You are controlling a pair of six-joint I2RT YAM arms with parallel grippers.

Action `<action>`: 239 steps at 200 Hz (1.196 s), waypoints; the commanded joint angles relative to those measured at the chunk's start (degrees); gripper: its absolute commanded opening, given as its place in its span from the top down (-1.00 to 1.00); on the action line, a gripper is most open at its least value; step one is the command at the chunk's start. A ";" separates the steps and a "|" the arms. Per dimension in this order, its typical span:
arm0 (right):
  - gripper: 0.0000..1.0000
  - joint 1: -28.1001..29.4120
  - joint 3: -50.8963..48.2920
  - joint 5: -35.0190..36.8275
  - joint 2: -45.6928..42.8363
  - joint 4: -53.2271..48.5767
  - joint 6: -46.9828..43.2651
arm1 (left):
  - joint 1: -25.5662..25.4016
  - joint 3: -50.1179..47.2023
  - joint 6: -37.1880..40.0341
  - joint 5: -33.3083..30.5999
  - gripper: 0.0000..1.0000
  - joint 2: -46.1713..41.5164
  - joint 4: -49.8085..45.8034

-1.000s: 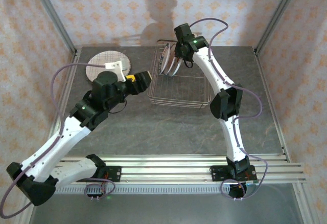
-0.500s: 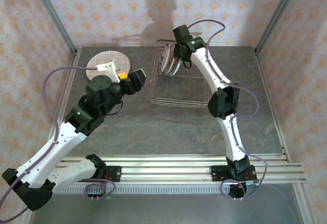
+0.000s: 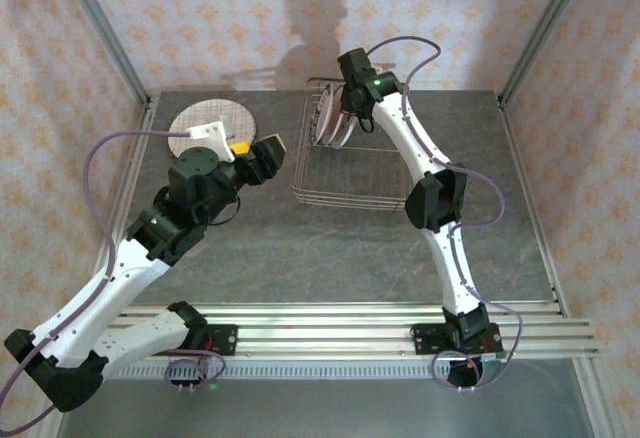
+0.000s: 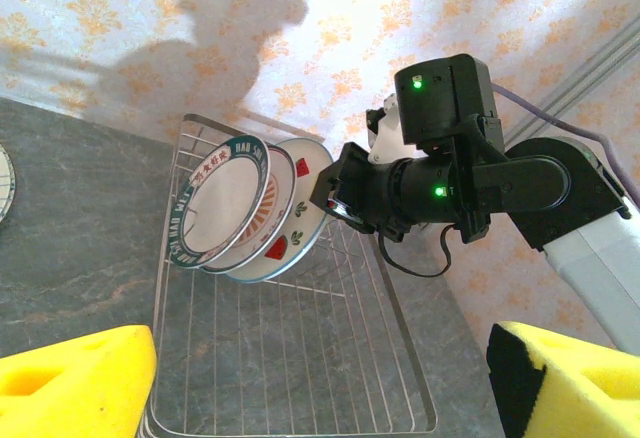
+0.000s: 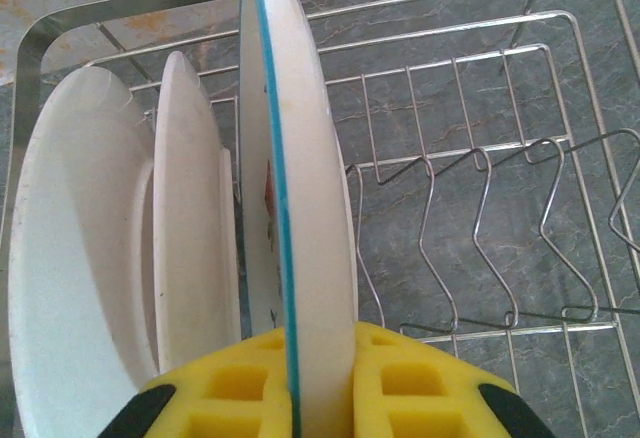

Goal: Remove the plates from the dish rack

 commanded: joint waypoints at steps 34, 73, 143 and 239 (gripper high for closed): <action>1.00 1.41 5.70 8.32 -0.15 0.17 -1.63 | -0.52 -0.17 -0.30 -1.60 -0.72 -0.05 0.56; 1.00 2.60 6.42 14.75 -1.90 -0.64 -0.32 | -0.53 -0.05 -0.60 -1.61 -0.72 -0.01 0.49; 1.00 3.33 6.70 20.00 -4.86 -2.32 1.07 | -0.55 0.49 -0.95 -1.00 -0.72 0.94 0.99; 1.00 4.39 7.35 22.23 -7.95 -1.90 0.74 | -0.55 -0.04 -1.68 -0.41 -0.72 1.75 2.66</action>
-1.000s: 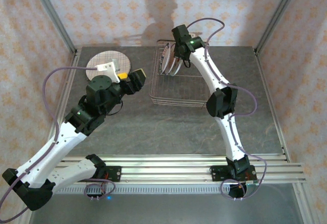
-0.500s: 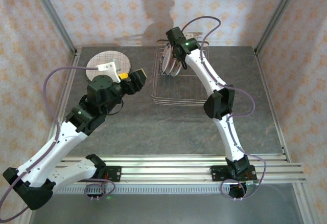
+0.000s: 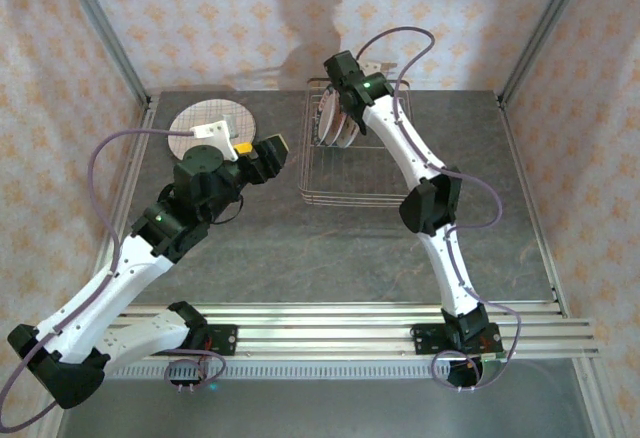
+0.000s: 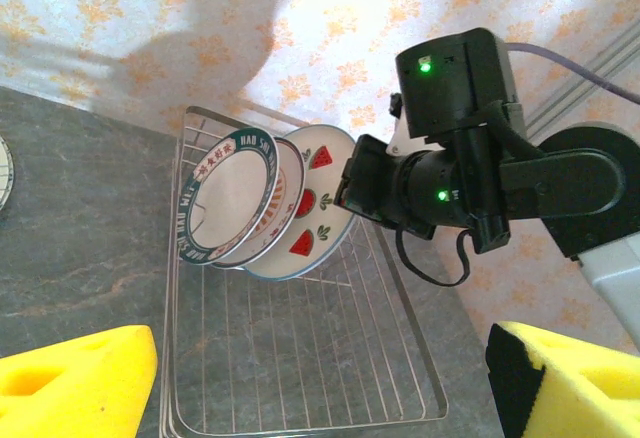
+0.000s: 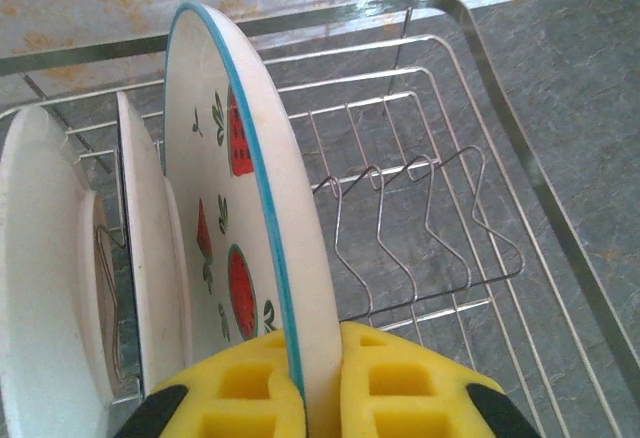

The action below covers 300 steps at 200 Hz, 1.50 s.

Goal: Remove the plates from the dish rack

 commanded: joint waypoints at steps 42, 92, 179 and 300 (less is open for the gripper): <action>1.00 0.45 5.68 7.20 -7.91 1.18 1.44 | -0.57 0.05 -1.18 -0.22 -0.72 0.46 2.35; 1.00 0.45 5.60 9.67 -10.71 -1.16 1.41 | -0.61 0.59 -1.22 0.58 -0.72 1.39 3.29; 1.00 0.37 2.56 10.84 -20.92 -5.26 1.36 | -0.60 2.85 -1.61 5.82 -0.80 5.93 7.62; 1.00 -6.28 -4.41 -6.03 -35.54 -9.66 6.00 | 0.20 10.50 -22.42 24.75 -0.74 23.03 16.20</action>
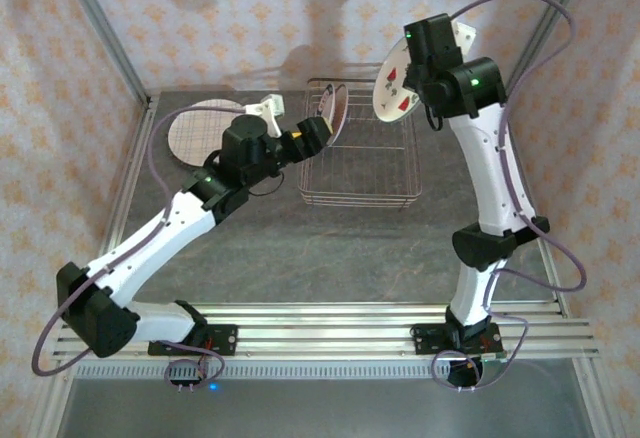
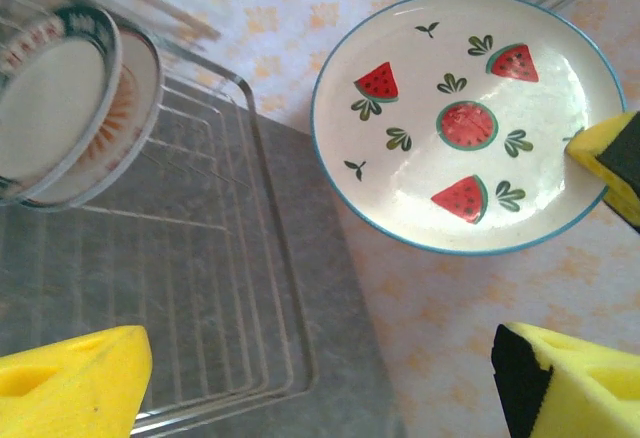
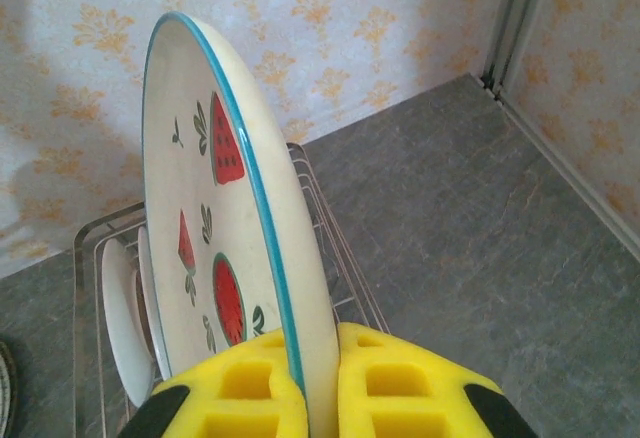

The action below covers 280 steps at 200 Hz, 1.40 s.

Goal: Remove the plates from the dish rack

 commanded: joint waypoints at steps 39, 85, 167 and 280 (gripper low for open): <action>1.00 -4.84 -3.86 -14.65 -8.96 3.47 4.14 | 1.02 5.74 -18.15 15.27 -0.67 10.81 11.15; 1.00 -9.79 -17.03 -28.69 -16.43 10.95 5.77 | 1.04 7.64 -25.07 19.96 -0.57 16.69 16.73; 1.00 -14.80 -30.16 -44.19 -21.79 19.02 10.39 | 0.78 10.52 -30.39 23.15 -0.29 23.16 20.30; 1.00 -15.97 -39.88 -48.11 -24.04 24.39 12.85 | 1.04 8.61 -30.87 23.13 0.98 21.95 20.73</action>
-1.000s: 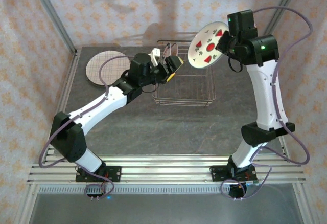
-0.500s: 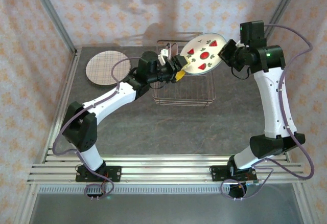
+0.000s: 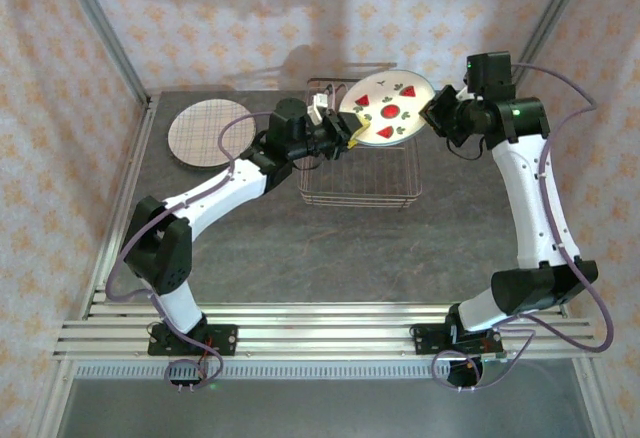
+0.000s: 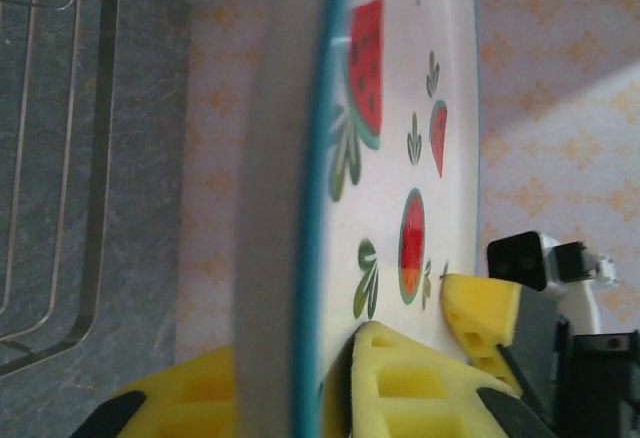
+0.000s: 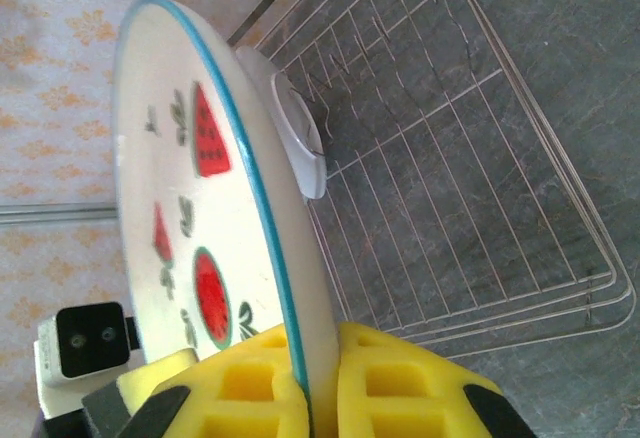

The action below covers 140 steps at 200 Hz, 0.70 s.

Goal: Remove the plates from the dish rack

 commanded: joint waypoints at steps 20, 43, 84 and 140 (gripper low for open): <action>1.00 0.04 -1.16 -2.71 -4.00 8.13 0.49 | -0.16 -0.62 2.37 1.00 1.00 -1.87 1.34; 1.00 0.01 -1.20 -2.39 -4.15 7.62 -0.11 | 0.08 -1.51 1.92 0.87 1.00 -2.76 2.83; 0.58 0.06 -0.60 -2.42 -4.32 6.92 -1.13 | 0.48 -2.90 0.90 0.18 1.00 -4.27 5.33; -0.08 0.06 -0.73 0.78 -6.15 5.76 -2.38 | 1.73 -4.79 -1.38 -0.67 1.00 -6.47 8.07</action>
